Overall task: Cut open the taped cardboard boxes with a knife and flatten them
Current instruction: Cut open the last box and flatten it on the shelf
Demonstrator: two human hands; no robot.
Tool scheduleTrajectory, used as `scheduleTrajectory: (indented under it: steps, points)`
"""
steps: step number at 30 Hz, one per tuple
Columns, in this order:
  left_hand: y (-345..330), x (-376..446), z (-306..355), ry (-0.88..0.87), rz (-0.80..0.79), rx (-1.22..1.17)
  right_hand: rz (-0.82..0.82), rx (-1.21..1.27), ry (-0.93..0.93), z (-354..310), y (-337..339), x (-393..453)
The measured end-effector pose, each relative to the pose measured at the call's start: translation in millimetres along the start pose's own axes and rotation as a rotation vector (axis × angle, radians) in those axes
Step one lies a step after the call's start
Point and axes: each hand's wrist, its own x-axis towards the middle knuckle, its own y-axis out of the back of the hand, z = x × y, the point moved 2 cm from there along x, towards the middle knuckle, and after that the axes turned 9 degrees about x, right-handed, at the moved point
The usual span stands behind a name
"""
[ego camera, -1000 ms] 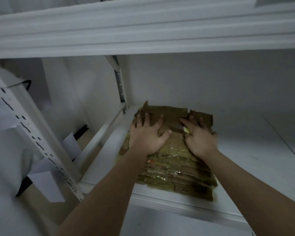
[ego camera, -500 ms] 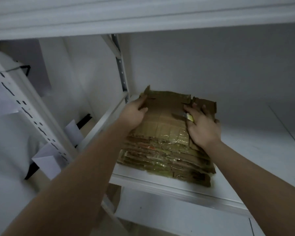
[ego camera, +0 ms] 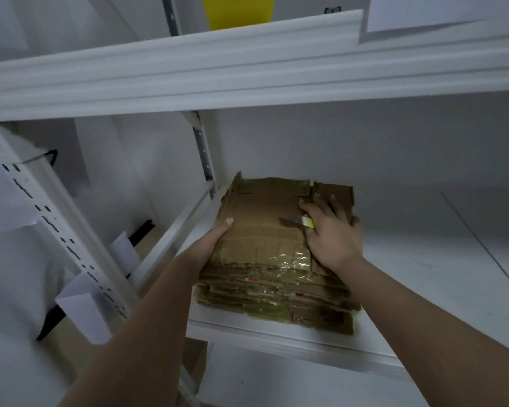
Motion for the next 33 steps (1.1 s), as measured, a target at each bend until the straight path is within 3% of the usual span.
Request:
scheduleTrajectory:
  steps: [7, 19, 26, 29, 31, 33]
  points:
    - [-22.3, 0.1, -8.9, -0.056, 0.014, 0.008, 0.013, -0.025, 0.031, 23.8, 17.9, -7.5]
    - [-123.2, 39.7, 13.2, -0.091, -0.035, 0.105, 0.063, -0.029, -0.097, 110.3, 75.3, -19.4]
    - [-136.3, 21.5, 25.0, -0.171, 0.137, 0.262, 0.028, -0.012, -0.13, 122.4, 70.4, -13.7]
    - [-132.4, 2.1, 40.4, -0.315, 0.373, 0.639, 0.003, -0.033, -0.118, 122.1, 75.4, -11.8]
    - [-133.2, -7.2, 60.5, -0.566, 0.52, 1.019, -0.037, -0.05, -0.113, 118.3, 79.3, -9.5]
    - [-142.8, -9.0, 85.9, -0.771, 0.451, 1.222, -0.064, -0.055, -0.106, 115.9, 82.8, -4.8]
